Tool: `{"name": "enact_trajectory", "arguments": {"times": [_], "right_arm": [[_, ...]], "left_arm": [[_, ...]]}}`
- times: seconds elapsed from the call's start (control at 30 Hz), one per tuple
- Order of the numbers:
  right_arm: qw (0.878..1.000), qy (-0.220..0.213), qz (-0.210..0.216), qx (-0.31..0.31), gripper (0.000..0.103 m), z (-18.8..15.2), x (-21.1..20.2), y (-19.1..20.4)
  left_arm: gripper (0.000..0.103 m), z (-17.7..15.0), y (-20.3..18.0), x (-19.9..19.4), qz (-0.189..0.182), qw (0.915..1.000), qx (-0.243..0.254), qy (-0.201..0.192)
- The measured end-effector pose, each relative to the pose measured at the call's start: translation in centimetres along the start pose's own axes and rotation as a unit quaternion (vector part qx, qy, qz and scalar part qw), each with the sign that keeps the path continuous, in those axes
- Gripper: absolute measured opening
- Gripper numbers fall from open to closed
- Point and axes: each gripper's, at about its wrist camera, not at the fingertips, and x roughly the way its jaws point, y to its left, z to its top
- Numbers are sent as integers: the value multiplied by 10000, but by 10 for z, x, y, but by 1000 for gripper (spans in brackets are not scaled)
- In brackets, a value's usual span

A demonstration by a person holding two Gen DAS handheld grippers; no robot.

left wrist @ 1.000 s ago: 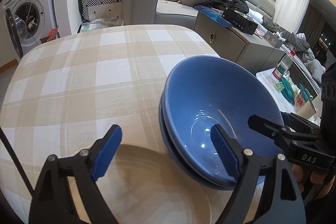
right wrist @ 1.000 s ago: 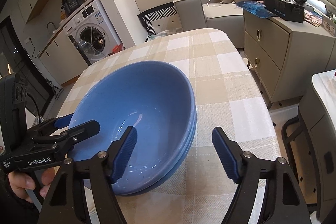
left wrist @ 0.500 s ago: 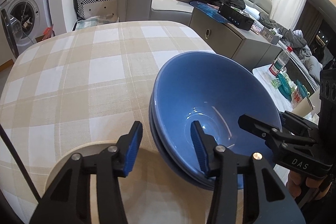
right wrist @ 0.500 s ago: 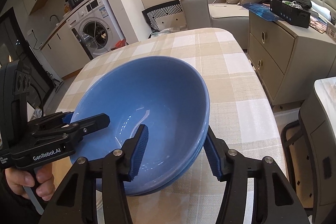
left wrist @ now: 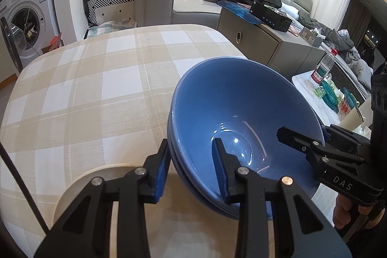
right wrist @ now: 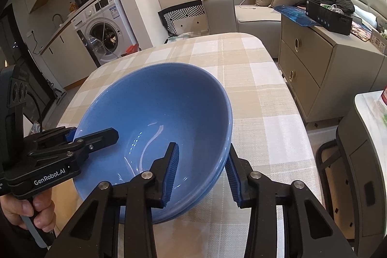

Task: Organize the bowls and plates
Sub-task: 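Lift the blue bowl stack with both tools off the table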

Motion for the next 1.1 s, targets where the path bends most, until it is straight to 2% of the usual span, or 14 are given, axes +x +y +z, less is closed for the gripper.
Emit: {"name": "enact_trajectory", "arguments": {"times": [1.1], "right_arm": [[10000, 4, -78, -24, 35, 0, -2, 0]], "left_arm": [[32, 0, -1, -1, 71, 10000, 24, 16]]}}
